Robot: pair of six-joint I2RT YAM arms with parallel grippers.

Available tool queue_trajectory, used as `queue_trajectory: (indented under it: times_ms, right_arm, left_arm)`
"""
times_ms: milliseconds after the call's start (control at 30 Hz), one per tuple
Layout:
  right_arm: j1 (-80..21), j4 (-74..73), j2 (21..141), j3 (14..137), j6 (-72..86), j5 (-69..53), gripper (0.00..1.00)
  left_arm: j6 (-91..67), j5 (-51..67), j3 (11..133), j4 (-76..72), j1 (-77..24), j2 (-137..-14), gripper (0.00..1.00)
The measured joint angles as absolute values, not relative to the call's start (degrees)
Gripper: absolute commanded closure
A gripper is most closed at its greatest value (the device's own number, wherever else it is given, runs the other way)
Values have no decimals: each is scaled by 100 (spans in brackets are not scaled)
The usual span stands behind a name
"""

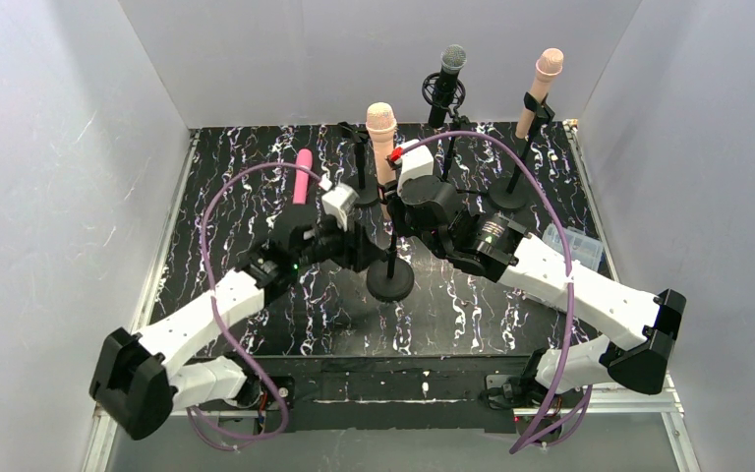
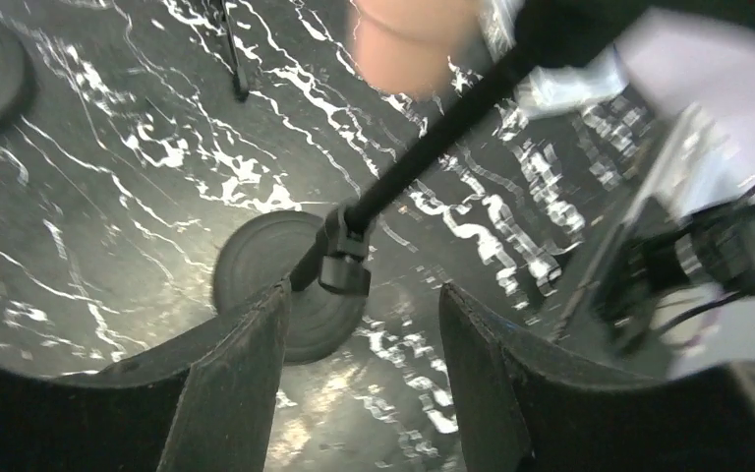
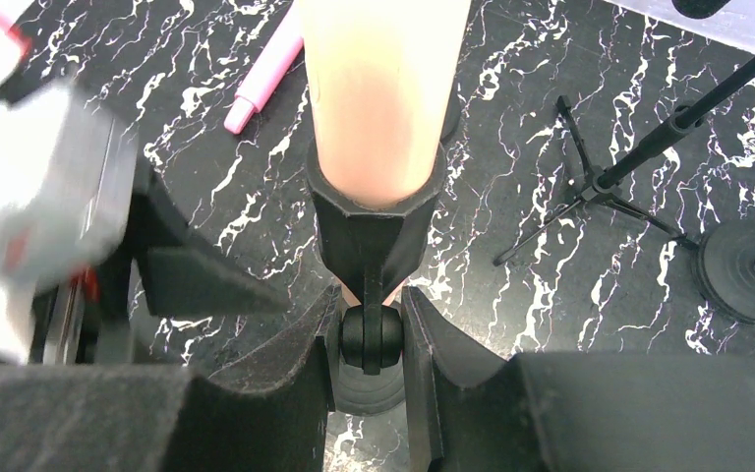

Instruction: Remove the microphone from the stand

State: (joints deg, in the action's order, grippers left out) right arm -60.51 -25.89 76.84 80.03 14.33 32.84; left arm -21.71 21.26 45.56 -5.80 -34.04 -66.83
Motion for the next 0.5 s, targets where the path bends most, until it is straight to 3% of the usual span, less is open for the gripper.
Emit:
queue_trajectory:
  times_ms: [233, 500]
  right_arm:
    - [-6051, -2591, 7686, 8005, 1415, 3269, 99]
    - [-6051, -2593, 7699, 8018, 1393, 3256, 99]
  left_arm:
    - [589, 781, 3400, -1507, -4486, -6178, 45]
    - [2303, 279, 2969, -2475, -4969, -6359, 46]
